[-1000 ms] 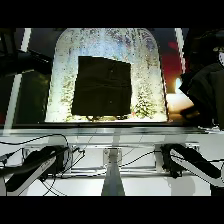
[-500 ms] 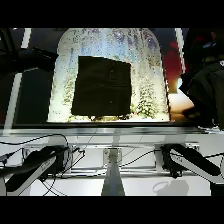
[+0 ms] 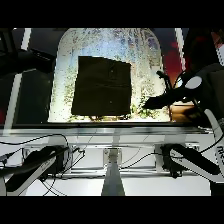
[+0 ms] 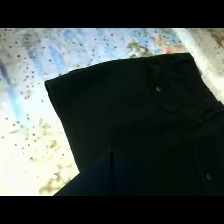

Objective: Fold the clothes and pants, and hang the long-sleeved shirts on hangers.

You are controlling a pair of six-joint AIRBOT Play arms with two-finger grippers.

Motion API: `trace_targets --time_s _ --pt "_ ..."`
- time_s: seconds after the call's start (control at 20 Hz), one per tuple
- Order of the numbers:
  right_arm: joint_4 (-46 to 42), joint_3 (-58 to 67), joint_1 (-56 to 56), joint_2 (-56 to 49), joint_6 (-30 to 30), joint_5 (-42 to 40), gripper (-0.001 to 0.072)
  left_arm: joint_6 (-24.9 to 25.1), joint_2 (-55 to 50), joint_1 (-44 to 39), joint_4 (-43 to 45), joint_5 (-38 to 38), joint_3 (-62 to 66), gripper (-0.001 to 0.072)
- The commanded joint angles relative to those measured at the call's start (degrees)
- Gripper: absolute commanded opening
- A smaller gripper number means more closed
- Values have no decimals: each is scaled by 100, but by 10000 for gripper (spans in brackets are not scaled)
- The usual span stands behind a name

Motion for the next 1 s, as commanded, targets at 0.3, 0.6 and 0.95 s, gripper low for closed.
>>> trace_targets --time_s 0.3,0.6,0.95 --pt "1311 -1274 796 -409 612 -1967 464 -962 2 2 1672 -686 -186 8" --pt "1751 -1014 817 -1080 610 -1891 463 -1648 -2 903 2164 -732 -1384 6" --pt "1766 -540 817 -1432 616 -1556 460 -1650 -2 1620 1541 -732 -2806 268"
